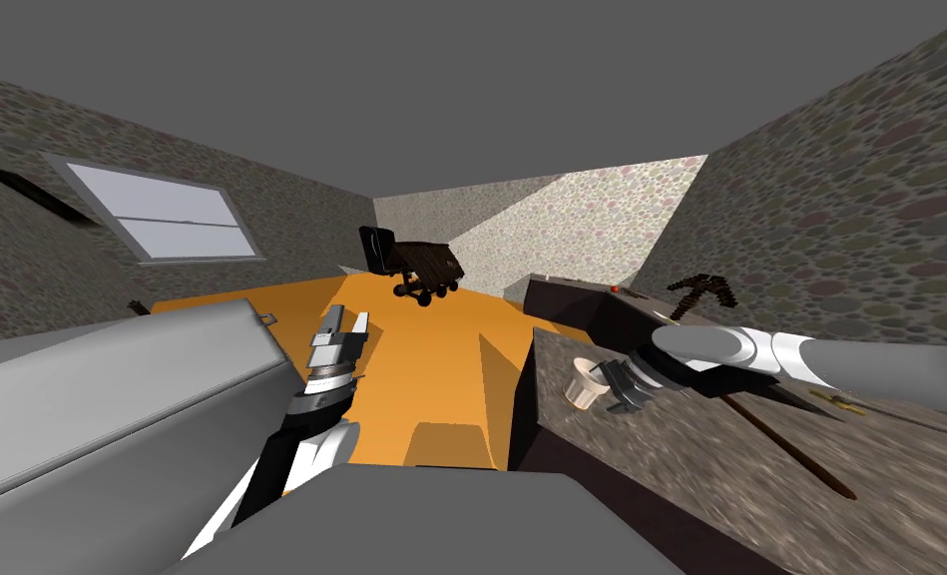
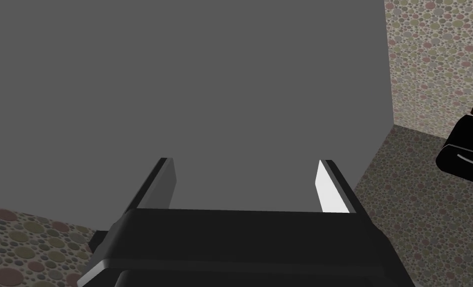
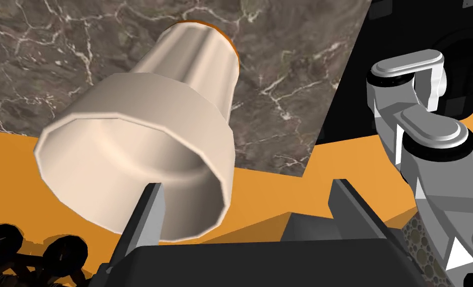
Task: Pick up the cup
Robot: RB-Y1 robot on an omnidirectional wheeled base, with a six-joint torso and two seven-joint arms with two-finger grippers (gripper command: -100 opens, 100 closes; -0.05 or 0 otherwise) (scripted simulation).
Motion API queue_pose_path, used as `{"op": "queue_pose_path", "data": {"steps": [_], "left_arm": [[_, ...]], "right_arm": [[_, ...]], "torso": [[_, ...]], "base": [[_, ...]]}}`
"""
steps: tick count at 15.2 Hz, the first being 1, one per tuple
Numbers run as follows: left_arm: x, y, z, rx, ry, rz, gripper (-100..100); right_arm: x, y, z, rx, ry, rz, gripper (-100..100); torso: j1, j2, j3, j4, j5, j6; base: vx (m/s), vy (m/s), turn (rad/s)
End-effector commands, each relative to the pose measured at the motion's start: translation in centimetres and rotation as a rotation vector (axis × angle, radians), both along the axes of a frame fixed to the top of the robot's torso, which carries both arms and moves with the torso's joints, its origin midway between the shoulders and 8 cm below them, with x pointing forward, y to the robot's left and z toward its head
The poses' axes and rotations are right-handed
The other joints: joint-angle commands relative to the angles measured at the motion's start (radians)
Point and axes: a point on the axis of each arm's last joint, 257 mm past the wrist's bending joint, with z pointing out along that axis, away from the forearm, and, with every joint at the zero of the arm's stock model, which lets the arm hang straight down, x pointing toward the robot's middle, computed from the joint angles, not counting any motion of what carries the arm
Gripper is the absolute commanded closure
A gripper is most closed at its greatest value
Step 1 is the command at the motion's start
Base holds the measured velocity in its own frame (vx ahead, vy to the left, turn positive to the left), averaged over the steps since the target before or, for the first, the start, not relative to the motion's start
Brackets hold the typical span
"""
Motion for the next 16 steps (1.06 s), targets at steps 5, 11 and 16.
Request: {"op": "queue_pose_path", "data": {"steps": [5, 11, 16], "left_arm": [[0.0, 0.0, 0.0, 0.000, 0.000, 0.000, 0], [0.0, 0.0, 0.0, 0.000, 0.000, 0.000, 0], [0.0, 0.0, 0.0, 0.000, 0.000, 0.000, 0]], "right_arm": [[-1.7, -2.2, -1.2, -0.068, 0.052, 0.016, -100], [-2.0, -2.6, -1.6, -0.068, 0.051, 0.012, 100], [-1.3, -2.0, -0.8, -0.069, 0.055, 0.022, 100]], "torso": [[-0.001, 0.000, 0.000, 0.000, 0.000, 0.000], [-0.003, 0.004, 0.002, 0.001, -0.001, 0.001], [-0.004, 0.005, 0.003, 0.002, 0.000, 0.000]], "base": [[0.050, 0.026, 0.046], [0.003, 0.014, 0.041], [-0.004, -0.015, -0.063]]}}
